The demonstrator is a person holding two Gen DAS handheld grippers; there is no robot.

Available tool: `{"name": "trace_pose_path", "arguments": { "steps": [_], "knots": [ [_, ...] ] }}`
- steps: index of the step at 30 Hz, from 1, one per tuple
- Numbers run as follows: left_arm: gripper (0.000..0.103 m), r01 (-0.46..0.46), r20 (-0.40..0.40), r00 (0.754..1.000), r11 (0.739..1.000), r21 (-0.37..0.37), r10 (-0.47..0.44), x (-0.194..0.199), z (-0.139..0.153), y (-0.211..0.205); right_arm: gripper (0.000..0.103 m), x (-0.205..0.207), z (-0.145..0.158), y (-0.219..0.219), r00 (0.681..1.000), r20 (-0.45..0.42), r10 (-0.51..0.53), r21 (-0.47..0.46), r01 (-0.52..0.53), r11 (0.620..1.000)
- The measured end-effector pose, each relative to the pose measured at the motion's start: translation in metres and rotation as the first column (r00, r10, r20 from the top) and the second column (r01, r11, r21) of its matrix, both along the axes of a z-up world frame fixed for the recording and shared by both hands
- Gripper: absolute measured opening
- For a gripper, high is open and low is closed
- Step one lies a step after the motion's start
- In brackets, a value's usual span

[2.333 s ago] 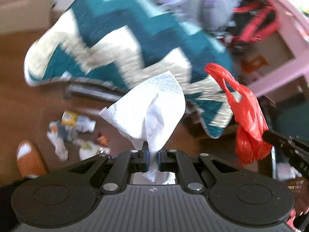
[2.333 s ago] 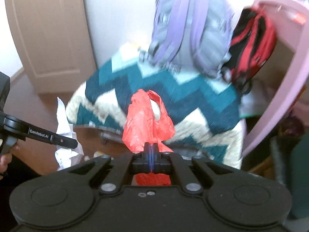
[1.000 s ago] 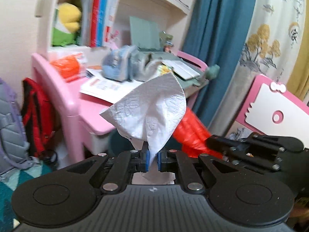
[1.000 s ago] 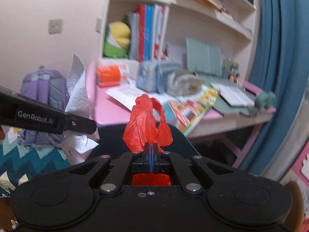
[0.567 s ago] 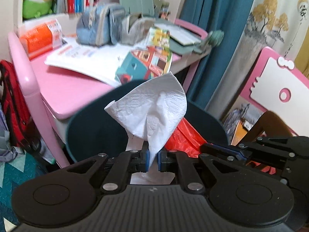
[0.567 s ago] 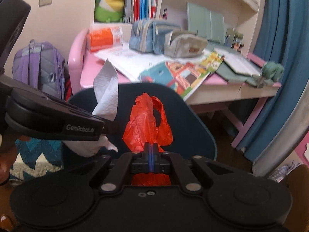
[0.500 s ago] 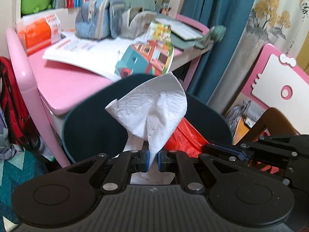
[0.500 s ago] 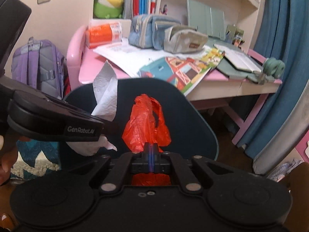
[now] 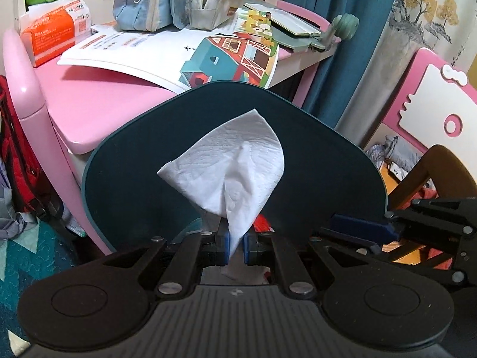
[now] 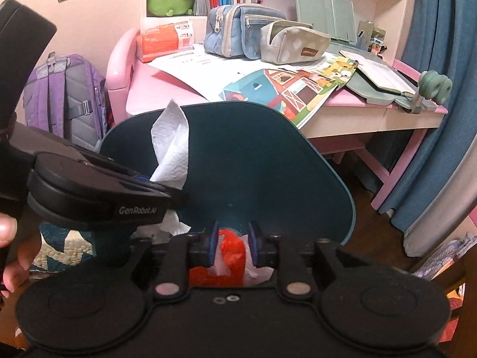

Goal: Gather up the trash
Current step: 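Open both grippers to drop tissue and red bag into the wastebasket, then move both tools back toward the bench and trash pile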

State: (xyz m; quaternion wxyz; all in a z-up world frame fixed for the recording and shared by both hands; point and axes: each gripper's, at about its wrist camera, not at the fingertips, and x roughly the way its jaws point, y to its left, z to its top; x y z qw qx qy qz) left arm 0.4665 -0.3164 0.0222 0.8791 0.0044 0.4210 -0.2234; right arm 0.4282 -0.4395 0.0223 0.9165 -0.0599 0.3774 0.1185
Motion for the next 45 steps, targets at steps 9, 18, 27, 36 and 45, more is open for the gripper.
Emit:
{"name": "trace_pose_path", "arguments": {
  "steps": [9,18,27,36,45],
  "knots": [
    [0.023,-0.009,0.016,1.000,1.000,0.008,0.009,-0.010,0.012,0.003,0.042,-0.015,0.015,-0.004,0.999,0.031,-0.011,0.003,0.011,1.000],
    [0.066,-0.039,0.085,0.996,0.999,-0.001,0.039,-0.036,0.034,0.014,0.050,-0.046,0.039,-0.003,0.997,0.074,0.002,0.012,-0.003,1.000],
    [0.072,-0.057,0.135,0.989,0.998,-0.007,0.057,-0.081,0.057,0.045,0.054,-0.087,0.063,0.022,0.991,0.117,0.061,0.020,-0.064,0.998],
    [0.074,-0.123,0.171,0.977,0.992,-0.037,0.128,-0.134,0.075,0.109,0.056,-0.129,0.079,0.073,0.975,0.150,0.162,0.035,-0.169,0.985],
    [0.078,-0.248,0.192,0.948,0.967,-0.060,0.255,-0.189,0.068,0.198,0.057,-0.158,0.066,0.143,0.947,0.152,0.283,0.061,-0.295,0.954]
  ]
}}
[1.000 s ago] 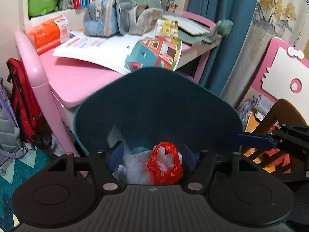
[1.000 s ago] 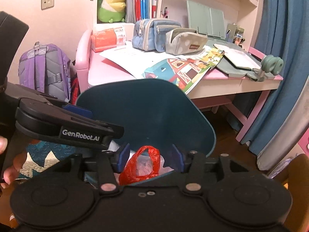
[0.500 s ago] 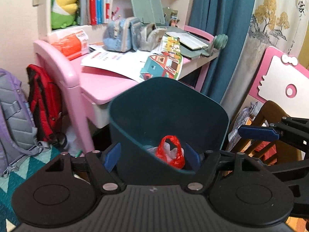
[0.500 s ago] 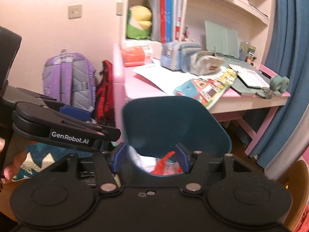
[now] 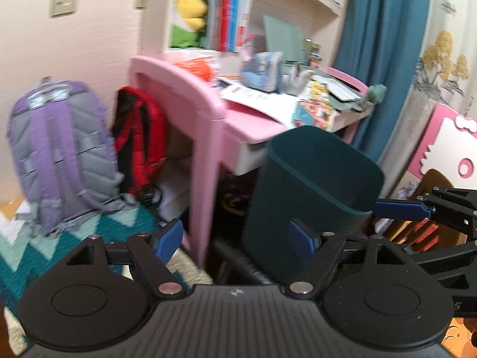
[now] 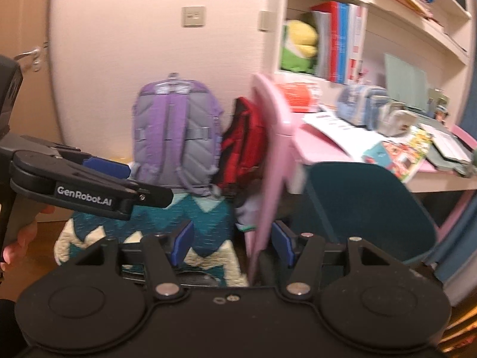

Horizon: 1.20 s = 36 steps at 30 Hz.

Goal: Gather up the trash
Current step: 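Move both tools back toward the bench and trash pile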

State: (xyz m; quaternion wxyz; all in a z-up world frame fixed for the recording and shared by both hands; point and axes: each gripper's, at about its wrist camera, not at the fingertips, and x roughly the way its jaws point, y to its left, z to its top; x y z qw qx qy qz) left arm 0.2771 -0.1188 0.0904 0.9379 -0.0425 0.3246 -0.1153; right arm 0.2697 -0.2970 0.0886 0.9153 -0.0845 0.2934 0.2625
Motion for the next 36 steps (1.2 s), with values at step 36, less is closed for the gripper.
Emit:
{"name": "trace_pose_path", "arguments": {
  "steps": [36],
  "knots": [
    [0.102,-0.450,-0.154,0.882,0.893,-0.001,0.444,-0.112,-0.213,0.301,0.059,-0.017,-0.234,0.279,0.888,-0.255,0.381,0.006,-0.393,0.920]
  ]
}}
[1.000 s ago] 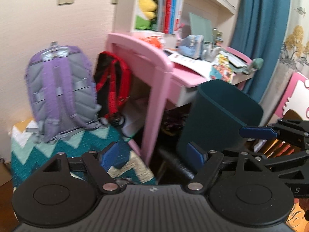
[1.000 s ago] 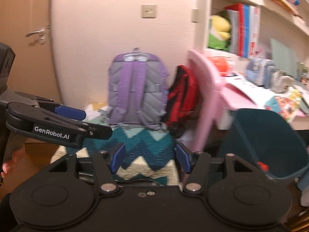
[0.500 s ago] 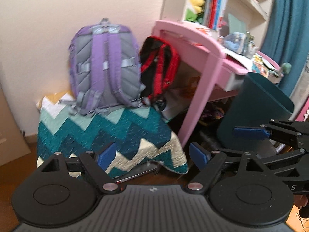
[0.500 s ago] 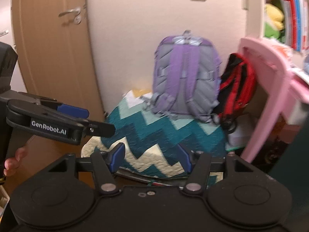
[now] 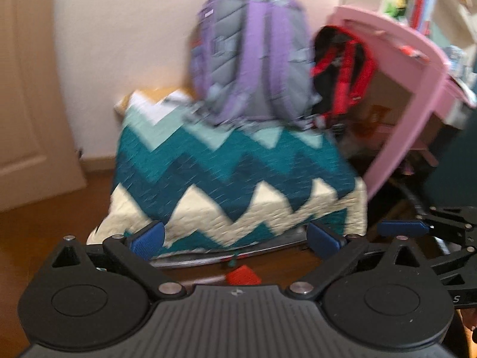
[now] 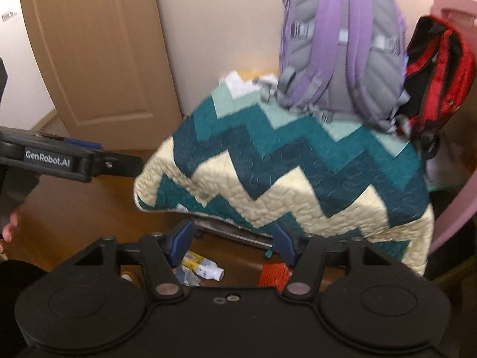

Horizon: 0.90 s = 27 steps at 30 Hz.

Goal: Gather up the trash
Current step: 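Move both tools back toward the bench and trash pile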

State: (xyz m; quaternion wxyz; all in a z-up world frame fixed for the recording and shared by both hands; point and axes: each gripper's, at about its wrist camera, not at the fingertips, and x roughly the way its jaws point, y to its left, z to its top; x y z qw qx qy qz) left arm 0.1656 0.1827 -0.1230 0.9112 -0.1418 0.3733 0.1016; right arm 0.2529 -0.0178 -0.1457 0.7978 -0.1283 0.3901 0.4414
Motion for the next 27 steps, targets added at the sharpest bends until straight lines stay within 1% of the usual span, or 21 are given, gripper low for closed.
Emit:
{"name": "trace_pose_path", "arguments": {
  "steps": [4,7,9,10,12,13,14,15,17,19,22,25,27],
  "knots": [
    [0.102,-0.105,-0.070,0.992,0.993,-0.054,0.101,0.003,-0.056,0.036,0.059,0.013,-0.049,0.023,1.000,-0.023,0.002,-0.055,-0.003,0.998],
    [0.102,-0.196,-0.121,0.974,0.979,-0.054,0.189,0.007,-0.096,0.056,0.059,0.022,-0.088,0.034,0.998,-0.061,-0.014,-0.096,0.008,0.995],
    [0.102,-0.267,-0.165,0.953,0.961,-0.066,0.253,0.009,-0.125,0.067,0.059,0.028,-0.116,0.042,0.994,-0.107,-0.033,-0.116,0.020,0.993],
    [0.102,-0.310,-0.187,0.937,0.949,-0.064,0.294,0.010,-0.140,0.072,0.059,0.030,-0.129,0.046,0.991,-0.125,-0.043,-0.130,0.027,0.991],
    [0.102,-0.395,-0.230,0.899,0.917,-0.054,0.373,0.011,-0.170,0.079,0.059,0.031,-0.159,0.053,0.985,-0.162,-0.059,-0.164,0.032,0.986],
    [0.102,-0.435,-0.256,0.876,0.899,-0.050,0.409,0.012,-0.186,0.081,0.059,0.030,-0.173,0.056,0.982,-0.178,-0.067,-0.182,0.035,0.983],
    [0.102,-0.460,-0.274,0.860,0.886,-0.053,0.430,0.011,-0.200,0.082,0.059,0.028,-0.187,0.059,0.978,-0.196,-0.076,-0.196,0.036,0.980],
    [0.102,-0.476,-0.287,0.849,0.878,-0.054,0.443,0.011,-0.213,0.082,0.059,0.026,-0.201,0.062,0.974,-0.213,-0.079,-0.211,0.033,0.977],
    [0.102,-0.505,-0.339,0.820,0.861,-0.049,0.461,0.014,-0.240,0.082,0.059,0.022,-0.229,0.068,0.961,-0.257,-0.103,-0.248,0.037,0.968],
    [0.102,-0.518,-0.392,0.800,0.853,-0.067,0.455,0.017,-0.265,0.083,0.059,0.017,-0.256,0.070,0.939,-0.317,-0.131,-0.273,0.042,0.961],
    [0.102,-0.529,-0.464,0.767,0.846,-0.065,0.444,0.021,-0.301,0.085,0.059,0.005,-0.296,0.074,0.916,-0.360,-0.175,-0.332,0.050,0.942],
    [0.102,-0.545,-0.551,0.718,0.836,-0.064,0.426,0.022,-0.339,0.089,0.059,-0.006,-0.333,0.076,0.893,-0.393,-0.217,-0.390,0.052,0.919],
    [0.102,-0.555,-0.597,0.689,0.829,-0.069,0.412,0.021,-0.362,0.091,0.059,-0.009,-0.356,0.078,0.858,-0.439,-0.268,-0.421,0.068,0.904]
  ]
}}
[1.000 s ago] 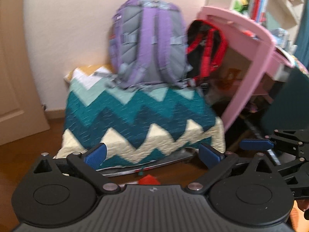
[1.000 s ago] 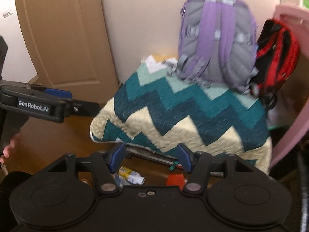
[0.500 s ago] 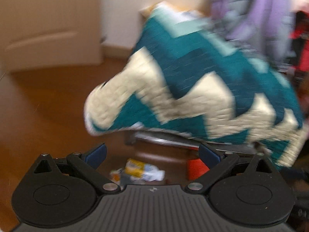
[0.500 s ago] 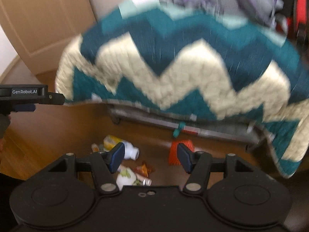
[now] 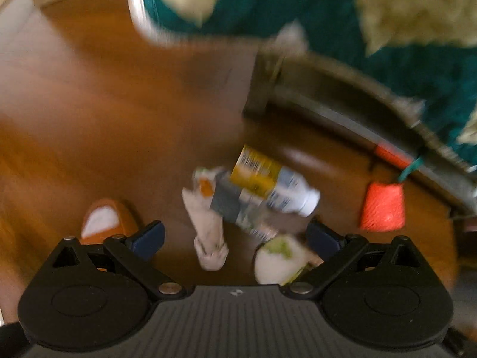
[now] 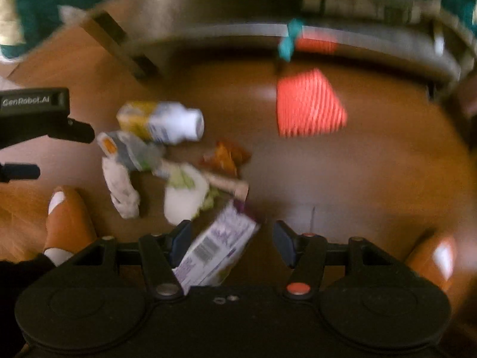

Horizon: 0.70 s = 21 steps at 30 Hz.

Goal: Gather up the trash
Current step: 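Move both tools back toward the bench and trash pile, then grasp white paper wrapper with left gripper while right gripper grasps purple snack wrapper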

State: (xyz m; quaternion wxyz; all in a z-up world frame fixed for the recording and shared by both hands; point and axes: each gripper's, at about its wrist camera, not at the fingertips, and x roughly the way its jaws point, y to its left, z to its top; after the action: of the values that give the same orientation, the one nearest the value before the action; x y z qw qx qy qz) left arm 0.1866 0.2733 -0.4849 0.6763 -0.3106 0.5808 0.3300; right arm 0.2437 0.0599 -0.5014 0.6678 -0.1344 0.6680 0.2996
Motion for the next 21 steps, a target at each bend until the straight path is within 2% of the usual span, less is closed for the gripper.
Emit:
{"name": "trace_pose_path", "arguments": {
  "steps": [3,10,15,18,21],
  "knots": [
    [0.102,0.010,-0.077,0.997,0.999,-0.044,-0.013,0.001,-0.036,0.001,0.059,-0.006,-0.027,0.003,0.997,-0.066,-0.030,-0.042,0.027,0.999],
    [0.102,0.025,-0.165,0.985,0.993,-0.118,-0.045,-0.001,-0.104,0.006,0.059,-0.016,-0.074,0.012,0.978,-0.185,-0.092,-0.097,0.075,0.992],
    [0.102,0.012,-0.183,0.982,0.991,-0.131,-0.036,-0.005,-0.136,0.015,0.059,-0.015,-0.101,0.012,0.945,-0.276,-0.175,-0.144,0.140,0.980],
    [0.102,0.035,-0.193,0.979,0.992,-0.121,-0.058,-0.005,-0.150,0.016,0.059,-0.011,-0.112,0.011,0.924,-0.297,-0.242,-0.149,0.205,0.967],
    [0.101,0.063,-0.214,0.973,0.991,-0.114,-0.087,-0.007,-0.162,0.015,0.059,-0.009,-0.122,0.016,0.914,-0.313,-0.256,-0.168,0.212,0.963]
  ]
}}
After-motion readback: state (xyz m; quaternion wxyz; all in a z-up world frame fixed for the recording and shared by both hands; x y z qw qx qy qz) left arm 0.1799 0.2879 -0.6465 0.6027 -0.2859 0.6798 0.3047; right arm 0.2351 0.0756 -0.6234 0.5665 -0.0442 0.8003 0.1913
